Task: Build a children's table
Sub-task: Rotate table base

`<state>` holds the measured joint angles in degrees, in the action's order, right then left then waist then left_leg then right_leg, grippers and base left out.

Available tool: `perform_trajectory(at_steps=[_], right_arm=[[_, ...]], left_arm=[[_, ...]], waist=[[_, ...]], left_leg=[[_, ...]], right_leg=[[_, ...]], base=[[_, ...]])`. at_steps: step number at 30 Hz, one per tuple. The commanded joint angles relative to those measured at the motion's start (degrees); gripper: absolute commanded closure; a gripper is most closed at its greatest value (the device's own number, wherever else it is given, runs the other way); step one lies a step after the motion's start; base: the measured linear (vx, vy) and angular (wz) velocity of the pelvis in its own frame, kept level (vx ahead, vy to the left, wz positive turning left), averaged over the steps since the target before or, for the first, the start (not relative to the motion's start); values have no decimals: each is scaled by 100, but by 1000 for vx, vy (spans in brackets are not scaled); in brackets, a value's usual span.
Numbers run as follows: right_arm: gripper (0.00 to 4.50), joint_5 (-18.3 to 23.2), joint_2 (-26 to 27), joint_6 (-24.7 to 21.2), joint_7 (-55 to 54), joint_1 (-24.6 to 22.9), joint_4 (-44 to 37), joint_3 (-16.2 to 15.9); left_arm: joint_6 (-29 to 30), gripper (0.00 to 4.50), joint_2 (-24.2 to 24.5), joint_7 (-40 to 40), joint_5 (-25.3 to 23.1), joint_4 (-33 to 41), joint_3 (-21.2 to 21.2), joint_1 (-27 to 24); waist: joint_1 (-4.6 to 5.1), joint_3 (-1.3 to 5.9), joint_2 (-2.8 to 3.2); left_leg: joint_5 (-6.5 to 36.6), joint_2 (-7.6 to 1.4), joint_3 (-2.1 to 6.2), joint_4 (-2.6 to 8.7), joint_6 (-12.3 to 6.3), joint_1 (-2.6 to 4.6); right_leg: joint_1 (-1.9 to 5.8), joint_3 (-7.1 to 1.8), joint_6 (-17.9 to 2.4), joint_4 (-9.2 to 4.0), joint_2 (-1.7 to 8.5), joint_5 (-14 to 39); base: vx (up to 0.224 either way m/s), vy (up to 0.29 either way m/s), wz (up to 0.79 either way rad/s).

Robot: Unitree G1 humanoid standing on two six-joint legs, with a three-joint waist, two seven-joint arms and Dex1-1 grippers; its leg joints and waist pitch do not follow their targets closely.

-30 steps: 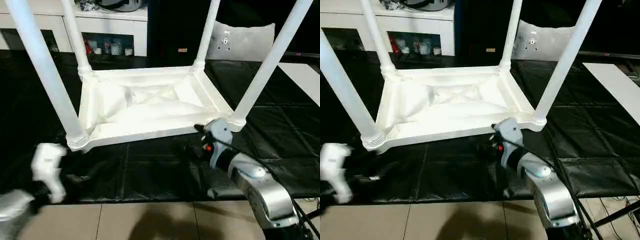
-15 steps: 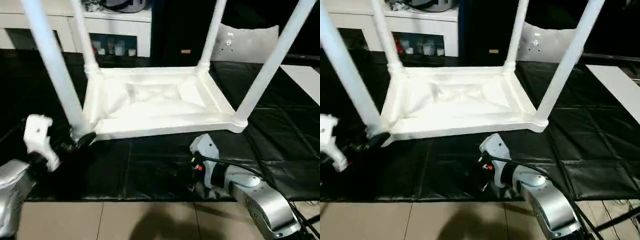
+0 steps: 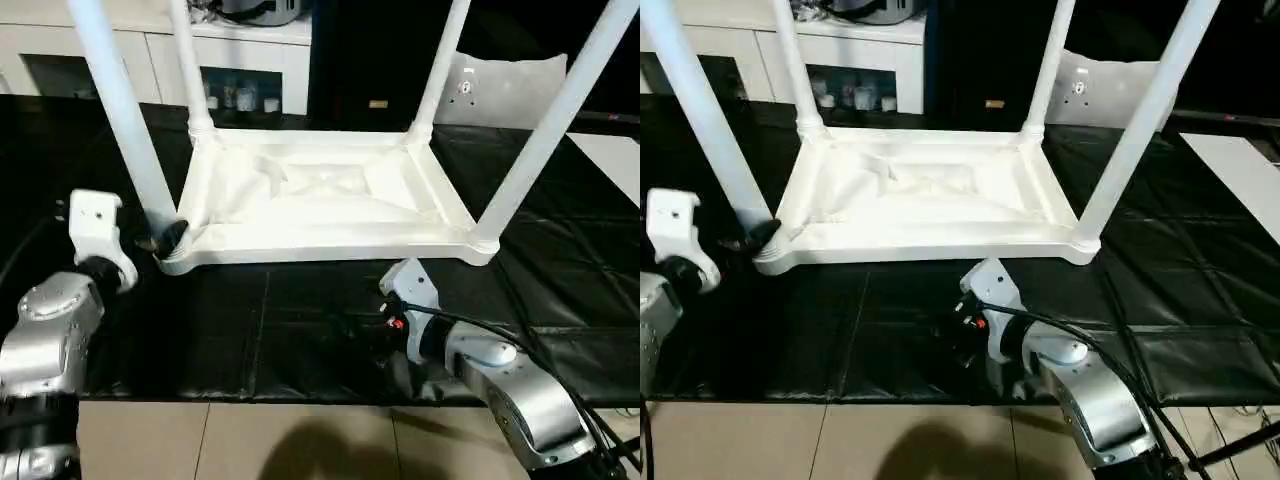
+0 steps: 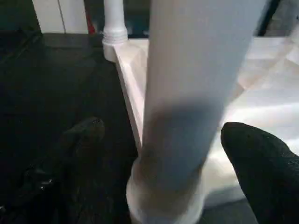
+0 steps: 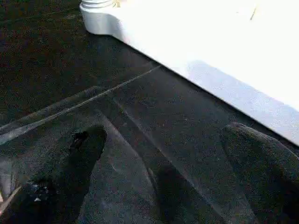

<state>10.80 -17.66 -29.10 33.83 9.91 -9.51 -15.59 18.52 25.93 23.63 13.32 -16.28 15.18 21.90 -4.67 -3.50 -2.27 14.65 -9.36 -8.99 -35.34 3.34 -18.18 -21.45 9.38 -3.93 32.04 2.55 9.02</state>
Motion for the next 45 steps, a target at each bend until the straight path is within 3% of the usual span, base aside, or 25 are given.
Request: perform_trajectory(at_steps=[1,5,9,10,12,14,17,18,20,22,30,31,35,38,39,45], right_arm=[[0,123,17,62,154,90,-36,45],[0,346,17,81,409,57,-167,15],[0,558,53,51,544,9,-246,65],[0,489,78,84,471,26,-141,106],[0,362,120,104,299,65,35,164],[0,83,207,106,-140,178,367,269],[0,-87,246,44,-480,257,603,364],[0,-198,240,13,-710,305,778,449],[0,-364,172,-9,-1023,384,1057,560],[0,-425,133,-9,-1113,415,1141,582],[0,-829,61,157,-1538,815,2067,647],[0,-838,74,176,-1542,838,2108,641],[0,-790,272,375,-1570,1103,2397,658],[0,-825,419,490,-1498,1302,2564,534],[0,-825,419,490,-1498,1302,2564,534],[0,-939,818,843,-1330,1736,3012,262]], left_arm=[[-156,7,-19,84,-43,-232,-116,218],[-359,7,-89,306,-19,-592,-198,486],[-381,7,-185,1363,300,-456,-555,512],[-251,7,-206,1845,532,-201,-739,387],[-88,7,-216,2199,731,73,-903,253],[133,7,-212,2500,957,424,-1058,91],[239,7,-227,2631,1113,614,-1092,7],[315,7,-217,2720,1192,763,-1147,-60],[522,7,-187,2929,1369,1095,-1238,-202],[628,7,-161,3004,1443,1262,-1278,-272],[1391,7,29,3245,1983,2447,-1636,-735],[1412,7,29,3237,2005,2514,-1655,-772],[1693,7,19,3186,2189,3033,-1765,-1047],[1779,7,-177,3039,2292,3312,-1884,-1141],[1779,7,-177,3039,2292,3312,-1884,-1141],[1853,7,-686,2639,2167,3383,-2359,-968]], waist=[[-1,360,118],[-32,363,123],[-61,373,134],[-58,369,118],[-80,371,134],[-91,361,106],[-92,349,95],[-64,336,43],[-22,325,60],[-13,332,64],[26,345,39],[24,334,71],[111,335,31],[193,330,-7],[215,325,12],[269,340,-10]], left_leg=[[389,-509,224,479,-249,-27],[352,-537,222,480,-227,-19],[261,-576,226,489,-158,-19],[249,-587,222,496,-137,-15],[235,-600,204,497,-55,-2],[308,-600,177,512,57,0],[463,-542,126,508,126,10],[499,-528,117,514,85,-21],[583,-511,124,514,68,-28],[514,-502,114,501,53,-18],[265,-484,85,474,-60,-44],[257,-467,80,472,-94,-52],[359,-461,99,476,-117,-83],[402,-455,102,471,-150,-77],[404,-455,101,465,-147,-76],[283,-438,92,445,-185,-101]], right_leg=[[286,-524,-70,-417,810,1964],[289,-531,-142,-408,831,1893],[285,-560,-271,-359,874,1709],[281,-572,-310,-356,886,1684],[262,-590,-474,-319,894,1553],[256,-595,-601,-283,888,1516],[250,-595,-536,-330,874,1850],[267,-587,-444,-351,859,1999],[265,-567,-257,-409,856,2391],[258,-572,-200,-414,849,2439],[254,-588,-378,-306,806,2043],[255,-581,-353,-319,787,2051],[287,-552,-267,-345,779,2275],[272,-540,-238,-359,758,2384],[265,-543,-237,-363,757,2391],[280,-552,-335,-332,754,2213]], base=[[0,0,0],[0,0,0],[0,0,0],[0,0,0],[0,0,0],[0,0,0],[0,0,0],[0,0,0],[0,0,0],[0,0,0],[0,0,0],[0,0,0],[0,0,0],[0,0,0],[0,0,0],[0,0,0]])
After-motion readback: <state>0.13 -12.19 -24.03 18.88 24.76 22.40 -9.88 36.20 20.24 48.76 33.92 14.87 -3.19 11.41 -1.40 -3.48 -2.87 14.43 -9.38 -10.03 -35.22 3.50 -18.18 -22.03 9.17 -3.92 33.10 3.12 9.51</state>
